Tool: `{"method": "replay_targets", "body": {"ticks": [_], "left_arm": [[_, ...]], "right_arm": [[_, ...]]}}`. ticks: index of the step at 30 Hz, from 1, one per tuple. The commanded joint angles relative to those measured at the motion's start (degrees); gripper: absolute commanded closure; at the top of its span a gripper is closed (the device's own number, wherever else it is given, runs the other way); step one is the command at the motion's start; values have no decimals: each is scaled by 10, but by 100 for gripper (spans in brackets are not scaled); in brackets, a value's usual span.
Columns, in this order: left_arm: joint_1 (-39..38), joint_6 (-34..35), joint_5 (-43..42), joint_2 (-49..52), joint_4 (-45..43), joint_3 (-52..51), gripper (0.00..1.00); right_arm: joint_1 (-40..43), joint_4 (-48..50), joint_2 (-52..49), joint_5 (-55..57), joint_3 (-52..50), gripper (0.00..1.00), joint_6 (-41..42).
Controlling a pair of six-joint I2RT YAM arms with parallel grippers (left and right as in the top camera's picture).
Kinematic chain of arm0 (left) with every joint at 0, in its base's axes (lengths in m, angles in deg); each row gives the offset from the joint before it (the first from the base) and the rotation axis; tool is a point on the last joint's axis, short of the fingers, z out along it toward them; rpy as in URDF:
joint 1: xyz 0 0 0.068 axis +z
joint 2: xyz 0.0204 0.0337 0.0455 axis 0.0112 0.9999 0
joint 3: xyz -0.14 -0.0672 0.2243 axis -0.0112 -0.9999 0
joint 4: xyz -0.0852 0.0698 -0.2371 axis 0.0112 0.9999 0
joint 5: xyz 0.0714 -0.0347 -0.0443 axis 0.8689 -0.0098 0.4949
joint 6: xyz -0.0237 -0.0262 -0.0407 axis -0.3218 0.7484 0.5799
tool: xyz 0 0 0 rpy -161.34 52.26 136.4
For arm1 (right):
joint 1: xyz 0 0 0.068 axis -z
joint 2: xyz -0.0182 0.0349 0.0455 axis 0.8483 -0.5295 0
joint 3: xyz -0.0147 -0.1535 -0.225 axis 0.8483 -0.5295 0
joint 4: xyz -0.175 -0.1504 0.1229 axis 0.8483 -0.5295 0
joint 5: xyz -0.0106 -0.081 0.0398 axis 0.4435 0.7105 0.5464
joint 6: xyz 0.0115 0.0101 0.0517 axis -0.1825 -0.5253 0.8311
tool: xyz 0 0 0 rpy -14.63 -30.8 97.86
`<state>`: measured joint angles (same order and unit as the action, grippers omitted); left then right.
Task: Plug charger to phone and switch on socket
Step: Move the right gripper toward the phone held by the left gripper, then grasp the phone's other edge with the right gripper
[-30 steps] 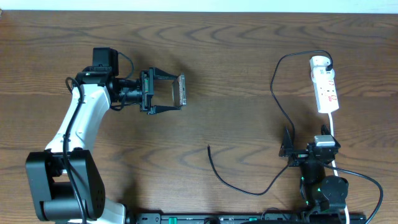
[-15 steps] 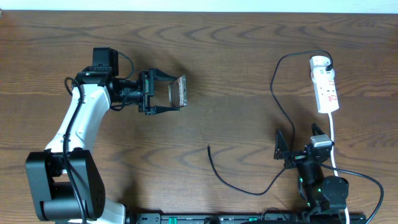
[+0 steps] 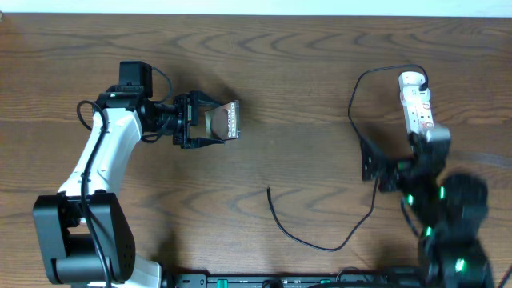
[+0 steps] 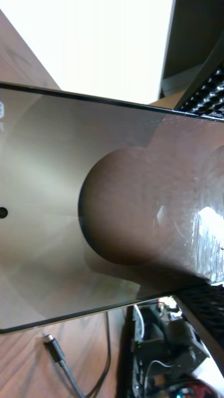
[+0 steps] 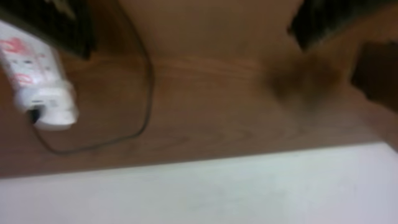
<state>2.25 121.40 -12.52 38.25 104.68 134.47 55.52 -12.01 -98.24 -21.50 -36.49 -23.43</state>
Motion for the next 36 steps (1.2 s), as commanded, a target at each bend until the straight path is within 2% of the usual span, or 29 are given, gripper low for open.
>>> {"method": "replay_targets", "body": {"ticks": [1, 4, 7, 9, 12, 17, 24, 32, 36], "left_arm": [[-1, 6, 12, -15, 0, 2, 93], [-1, 6, 12, -15, 0, 2, 93], [-1, 6, 12, -15, 0, 2, 93], [-1, 6, 17, -15, 0, 2, 93], [-1, 6, 31, -15, 0, 2, 93], [-1, 16, 78, -15, 2, 2, 93], [-5, 23, 136, -15, 15, 2, 93], [-48, 61, 194, -15, 14, 2, 93], [-67, 74, 196, -15, 12, 2, 93]], "right_arm": [[-5, -73, -132, -119, 130, 1, 17], [-5, -161, -254, -226, 246, 1, 15], [-5, -168, -342, -294, 305, 1, 35], [-7, -124, -395, -401, 314, 1, 89], [-22, -40, -448, -498, 314, 1, 110], [-94, -26, -516, -436, 314, 1, 146], [-168, -25, -530, -323, 314, 1, 146], [-213, -30, -530, -269, 314, 2, 146], [-221, -32, -531, -262, 313, 2, 146]]}}
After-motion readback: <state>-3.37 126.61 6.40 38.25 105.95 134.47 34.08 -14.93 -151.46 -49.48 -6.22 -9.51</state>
